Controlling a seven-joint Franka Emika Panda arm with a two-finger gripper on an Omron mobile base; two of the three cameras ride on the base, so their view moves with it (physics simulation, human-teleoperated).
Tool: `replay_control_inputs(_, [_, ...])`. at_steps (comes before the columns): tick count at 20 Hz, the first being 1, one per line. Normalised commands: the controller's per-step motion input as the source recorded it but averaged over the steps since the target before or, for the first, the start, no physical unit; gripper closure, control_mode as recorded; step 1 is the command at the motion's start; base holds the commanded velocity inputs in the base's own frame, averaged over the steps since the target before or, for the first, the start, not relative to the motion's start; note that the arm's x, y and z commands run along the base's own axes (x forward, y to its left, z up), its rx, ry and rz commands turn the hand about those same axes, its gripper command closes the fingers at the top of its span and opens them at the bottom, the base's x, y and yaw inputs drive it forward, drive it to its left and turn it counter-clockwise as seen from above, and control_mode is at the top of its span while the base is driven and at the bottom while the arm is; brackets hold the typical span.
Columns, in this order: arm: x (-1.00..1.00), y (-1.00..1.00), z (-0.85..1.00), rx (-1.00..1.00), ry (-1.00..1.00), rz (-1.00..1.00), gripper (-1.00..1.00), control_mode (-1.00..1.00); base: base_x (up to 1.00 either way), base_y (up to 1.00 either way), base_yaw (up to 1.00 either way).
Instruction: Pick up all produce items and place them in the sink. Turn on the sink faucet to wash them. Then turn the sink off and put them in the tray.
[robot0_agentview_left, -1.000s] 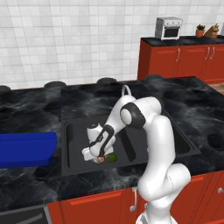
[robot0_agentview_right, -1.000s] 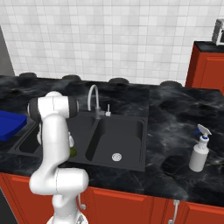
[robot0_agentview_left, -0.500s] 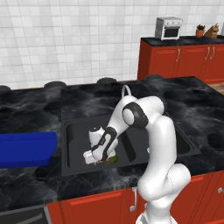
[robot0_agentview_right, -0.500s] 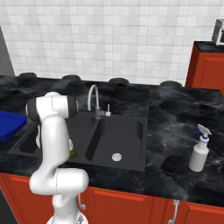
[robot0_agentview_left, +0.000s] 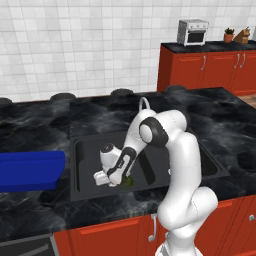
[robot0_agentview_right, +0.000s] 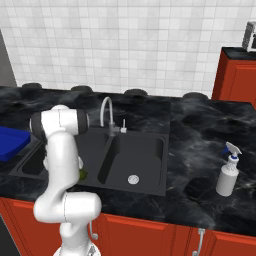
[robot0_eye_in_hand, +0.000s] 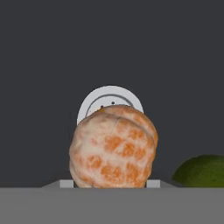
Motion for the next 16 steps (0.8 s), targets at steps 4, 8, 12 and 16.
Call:
replay_control_inputs(4, [0.0, 0.0, 0.0, -0.01, -0.24, 0.06, 1.0, -1.0, 0.0, 0.0, 0.0])
replay_control_inputs(8, [-0.21, 0.0, 0.12, -0.04, -0.19, 0.01, 1.0, -1.0, 0.0, 0.0, 0.0])
replay_control_inputs(12, [-0.27, 0.02, 0.59, -0.03, -0.07, 0.0, 1.0, -1.0, 0.0, 0.0, 0.0])
replay_control_inputs(16, [-0.1, 0.0, 0.96, 0.0, 0.0, 0.0, 1.0, -1.0, 0.0, 0.0, 0.0])
